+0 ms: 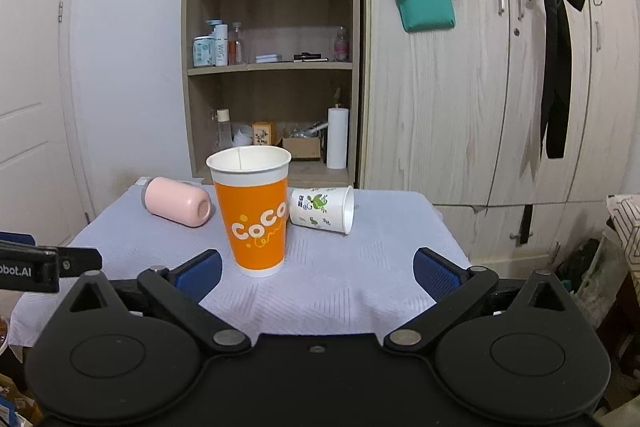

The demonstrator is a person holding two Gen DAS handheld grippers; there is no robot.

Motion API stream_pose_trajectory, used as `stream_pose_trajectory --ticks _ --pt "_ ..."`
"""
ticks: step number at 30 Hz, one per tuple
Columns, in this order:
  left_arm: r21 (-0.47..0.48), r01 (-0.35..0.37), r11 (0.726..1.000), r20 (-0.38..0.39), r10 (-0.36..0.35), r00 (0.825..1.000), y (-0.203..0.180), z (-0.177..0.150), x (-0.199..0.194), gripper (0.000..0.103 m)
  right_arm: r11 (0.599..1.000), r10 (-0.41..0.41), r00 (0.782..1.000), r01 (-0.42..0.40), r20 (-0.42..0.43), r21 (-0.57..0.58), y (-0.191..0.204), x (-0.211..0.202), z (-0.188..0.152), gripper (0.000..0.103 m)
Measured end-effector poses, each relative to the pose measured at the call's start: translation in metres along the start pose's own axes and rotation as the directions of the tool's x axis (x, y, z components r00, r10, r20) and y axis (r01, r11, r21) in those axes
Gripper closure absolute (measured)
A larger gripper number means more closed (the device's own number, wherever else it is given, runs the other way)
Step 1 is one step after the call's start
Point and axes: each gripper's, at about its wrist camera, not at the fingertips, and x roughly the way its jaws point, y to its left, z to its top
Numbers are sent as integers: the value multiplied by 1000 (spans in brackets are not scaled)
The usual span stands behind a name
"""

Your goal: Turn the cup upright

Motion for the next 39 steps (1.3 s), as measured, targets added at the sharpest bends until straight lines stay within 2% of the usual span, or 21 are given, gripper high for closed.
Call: stream_pose_trajectory --ticks 16,39 --pt "42 -24 999 -63 26 998 1 -5 4 0 999 5 1000 -5 -23 -35 5 0 -2 0" --pt "22 -20 1000 -62 21 998 3 -5 2 0 1000 22 1000 -22 -6 -7 3 -9 -1 0"
